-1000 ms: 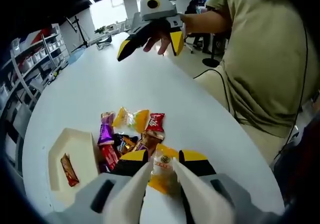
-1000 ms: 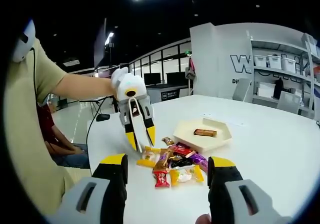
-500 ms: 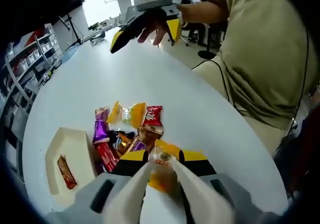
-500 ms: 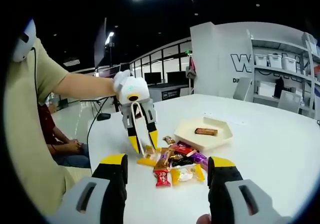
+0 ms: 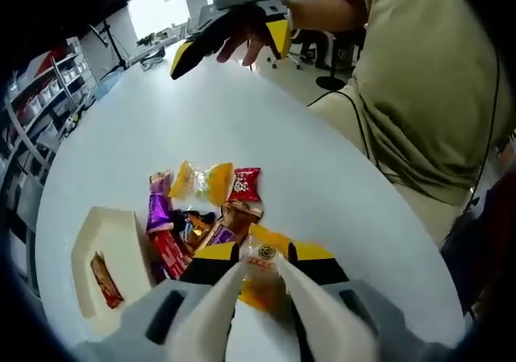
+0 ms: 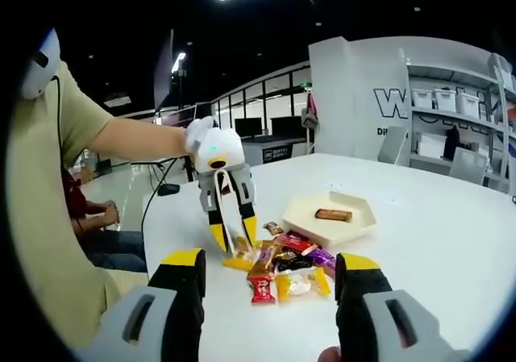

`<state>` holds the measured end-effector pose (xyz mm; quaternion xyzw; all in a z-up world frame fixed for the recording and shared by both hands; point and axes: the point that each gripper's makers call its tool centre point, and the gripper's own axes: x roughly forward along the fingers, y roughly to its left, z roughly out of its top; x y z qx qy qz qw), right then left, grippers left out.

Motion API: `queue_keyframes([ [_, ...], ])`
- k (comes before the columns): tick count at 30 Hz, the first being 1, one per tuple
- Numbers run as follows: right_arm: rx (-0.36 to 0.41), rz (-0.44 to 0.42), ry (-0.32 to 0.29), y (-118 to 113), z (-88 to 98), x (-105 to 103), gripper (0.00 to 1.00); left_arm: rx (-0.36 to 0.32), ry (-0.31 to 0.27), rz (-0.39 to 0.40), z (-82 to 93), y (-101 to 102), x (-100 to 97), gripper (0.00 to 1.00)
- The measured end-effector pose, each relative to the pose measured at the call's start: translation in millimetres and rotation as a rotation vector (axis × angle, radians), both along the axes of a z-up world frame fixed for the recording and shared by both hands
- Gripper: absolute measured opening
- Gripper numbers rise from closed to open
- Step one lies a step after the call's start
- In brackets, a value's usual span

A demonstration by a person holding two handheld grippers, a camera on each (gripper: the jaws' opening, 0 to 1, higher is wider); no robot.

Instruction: Place the target food into the container with the food tongs after gripping and lifting it, then release it inside without dropping or visibly crushing the food.

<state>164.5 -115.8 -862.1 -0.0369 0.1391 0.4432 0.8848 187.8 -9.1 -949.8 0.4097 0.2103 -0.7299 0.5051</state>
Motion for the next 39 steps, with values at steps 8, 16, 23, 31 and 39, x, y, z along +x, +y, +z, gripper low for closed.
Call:
queue_keyframes([
  [8,0.003,0.005,-0.003,1.9,0.6,0.0,0.63,0.008,-0.001,0.005,-1.4,-0.1,-0.2,0.23],
  [16,0.003,0.009,-0.001,3.7,-0.5,-0.5,0.63,-0.009,0.035,0.014,-2.7,-7.9,-6.3,0.22],
  [23,-0.001,0.006,0.003,2.3,-1.7,-0.3,0.63,-0.012,0.04,0.033,-2.8,-7.6,-7.1,0.21],
  [31,-0.002,0.012,0.001,5.5,-0.8,-0.5,0.63,-0.027,0.048,0.072,-1.7,-7.5,-8.0,0.18],
  [39,-0.007,0.01,0.005,3.2,-2.6,-0.8,0.62,-0.041,0.065,0.091,-0.1,-6.2,-11.4,0.17],
])
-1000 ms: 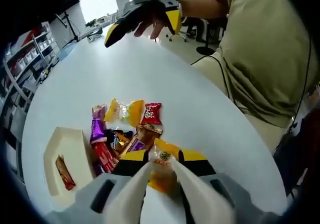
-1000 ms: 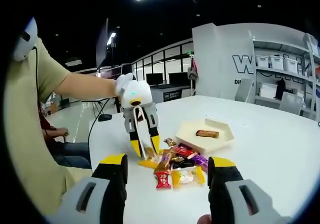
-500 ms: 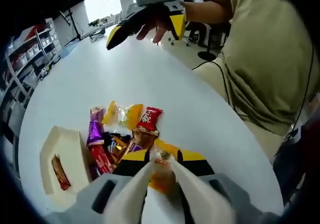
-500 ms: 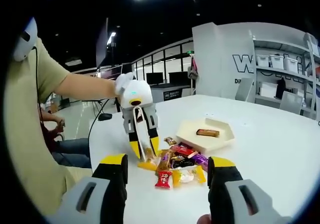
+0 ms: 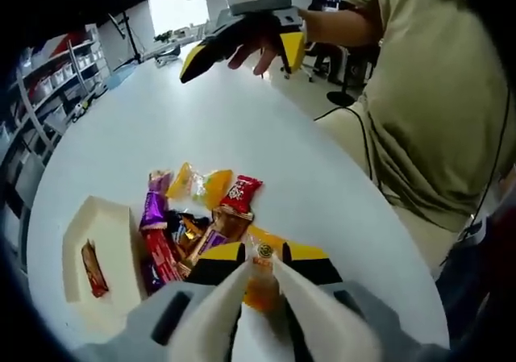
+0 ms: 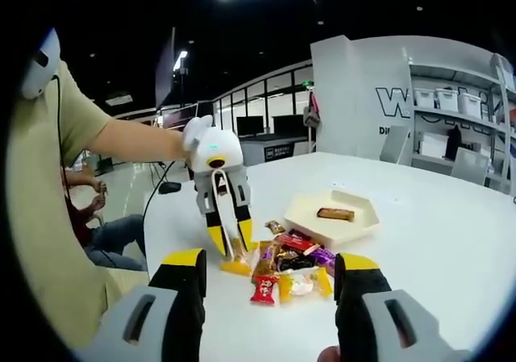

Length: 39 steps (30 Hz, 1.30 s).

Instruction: Place the target food into the container with the food tongs after gripping and lifting it, then release it inside without dropping or visibly crushing the food.

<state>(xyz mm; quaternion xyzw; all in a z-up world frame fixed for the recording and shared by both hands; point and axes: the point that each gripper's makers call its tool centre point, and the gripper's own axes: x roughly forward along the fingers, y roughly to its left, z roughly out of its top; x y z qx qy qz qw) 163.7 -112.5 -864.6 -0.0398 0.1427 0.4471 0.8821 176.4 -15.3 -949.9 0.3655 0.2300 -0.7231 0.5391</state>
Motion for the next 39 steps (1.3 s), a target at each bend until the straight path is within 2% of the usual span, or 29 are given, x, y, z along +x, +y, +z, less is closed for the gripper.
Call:
queue_keyframes([
  [8,0.004,0.003,-0.003,0.9,1.1,-0.8,0.62,0.015,0.015,0.013,2.4,2.6,-4.5,0.16],
  [15,0.005,0.002,-0.005,-0.6,1.2,-1.9,0.62,0.0,0.021,0.026,14.6,3.4,-3.9,0.16],
  [26,0.011,-0.004,-0.013,-2.3,4.2,-2.3,0.63,-0.05,0.007,0.057,51.0,1.8,9.4,0.17],
  [39,0.013,-0.008,-0.016,-5.1,5.3,-4.3,0.63,-0.077,-0.04,0.092,81.6,-0.6,37.3,0.16],
])
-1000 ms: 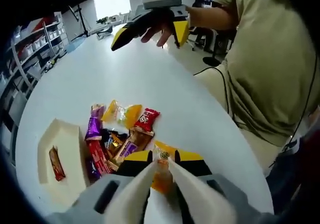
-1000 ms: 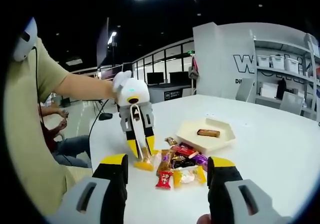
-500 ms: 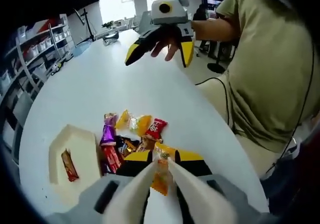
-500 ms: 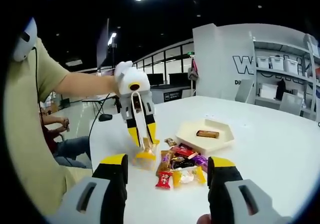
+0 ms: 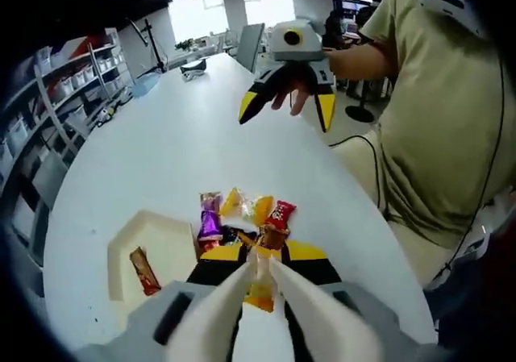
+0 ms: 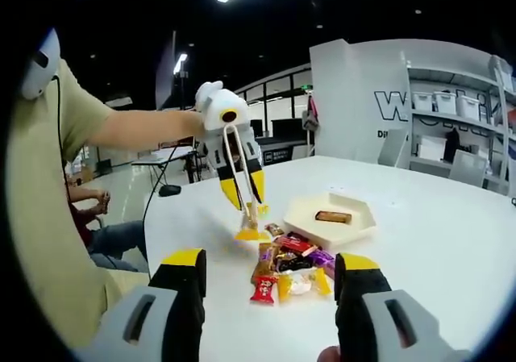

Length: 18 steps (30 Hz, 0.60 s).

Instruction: Place the target food into the container with the food tongs after gripping and lifting it, then release it inside without dropping or visibly crushing the food.

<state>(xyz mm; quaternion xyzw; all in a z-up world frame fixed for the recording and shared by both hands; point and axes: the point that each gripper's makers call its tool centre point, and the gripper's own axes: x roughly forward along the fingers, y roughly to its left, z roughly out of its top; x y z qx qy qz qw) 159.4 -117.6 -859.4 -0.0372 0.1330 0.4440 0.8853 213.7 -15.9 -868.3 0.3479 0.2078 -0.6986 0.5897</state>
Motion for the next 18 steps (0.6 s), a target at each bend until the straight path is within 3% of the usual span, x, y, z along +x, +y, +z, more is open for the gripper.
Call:
queue_keyframes([
  [7,0.003,-0.004,0.0,-1.8,0.4,0.1,0.63,-0.009,0.002,0.018,12.2,-2.3,14.4,0.17],
  [18,0.0,-0.002,0.005,-1.2,-2.3,0.1,0.63,0.05,0.004,0.01,-12.4,9.1,6.8,0.18],
])
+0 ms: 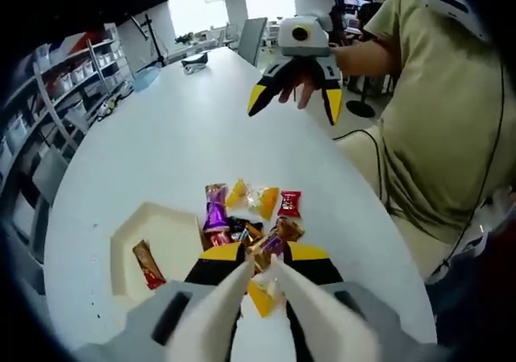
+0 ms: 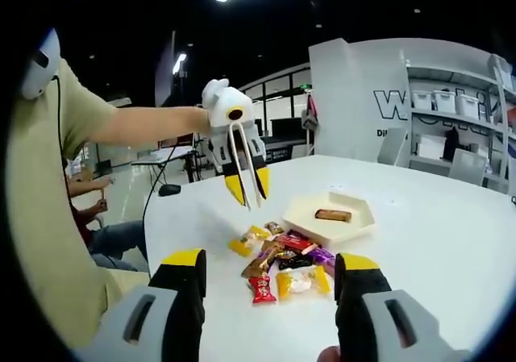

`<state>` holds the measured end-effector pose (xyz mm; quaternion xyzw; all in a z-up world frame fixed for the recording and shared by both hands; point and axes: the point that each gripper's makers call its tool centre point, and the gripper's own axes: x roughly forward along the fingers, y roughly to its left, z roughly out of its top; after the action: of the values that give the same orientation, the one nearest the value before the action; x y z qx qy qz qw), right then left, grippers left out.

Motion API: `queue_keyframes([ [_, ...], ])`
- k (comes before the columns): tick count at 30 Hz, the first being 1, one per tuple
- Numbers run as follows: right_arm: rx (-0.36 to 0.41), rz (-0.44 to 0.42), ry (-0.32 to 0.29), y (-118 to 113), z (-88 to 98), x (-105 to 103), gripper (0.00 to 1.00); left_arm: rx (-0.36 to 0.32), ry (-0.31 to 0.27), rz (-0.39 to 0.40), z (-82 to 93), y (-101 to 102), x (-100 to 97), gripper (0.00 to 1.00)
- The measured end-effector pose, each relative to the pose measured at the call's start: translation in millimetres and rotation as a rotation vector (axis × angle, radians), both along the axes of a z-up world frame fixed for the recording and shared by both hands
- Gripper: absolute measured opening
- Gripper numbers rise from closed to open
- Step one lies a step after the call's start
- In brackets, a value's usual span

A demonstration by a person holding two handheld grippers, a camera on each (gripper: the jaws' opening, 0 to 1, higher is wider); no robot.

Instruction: Place the target food into the container with the food tongs after gripping and lifting it, then release it inside without dropping or visibly crushing the food.

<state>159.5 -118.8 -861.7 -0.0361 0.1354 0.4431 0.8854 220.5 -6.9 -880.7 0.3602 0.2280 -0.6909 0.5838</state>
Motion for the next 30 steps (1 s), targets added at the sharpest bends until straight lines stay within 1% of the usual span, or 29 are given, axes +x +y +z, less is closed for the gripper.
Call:
queue_keyframes([
  [14,0.002,0.006,0.004,3.1,-2.0,-1.5,0.63,0.047,0.029,0.01,-31.7,19.6,-15.7,0.19],
  [30,0.001,0.013,0.004,5.5,-1.2,-1.9,0.63,0.063,0.054,0.031,-44.4,34.9,-24.6,0.19],
])
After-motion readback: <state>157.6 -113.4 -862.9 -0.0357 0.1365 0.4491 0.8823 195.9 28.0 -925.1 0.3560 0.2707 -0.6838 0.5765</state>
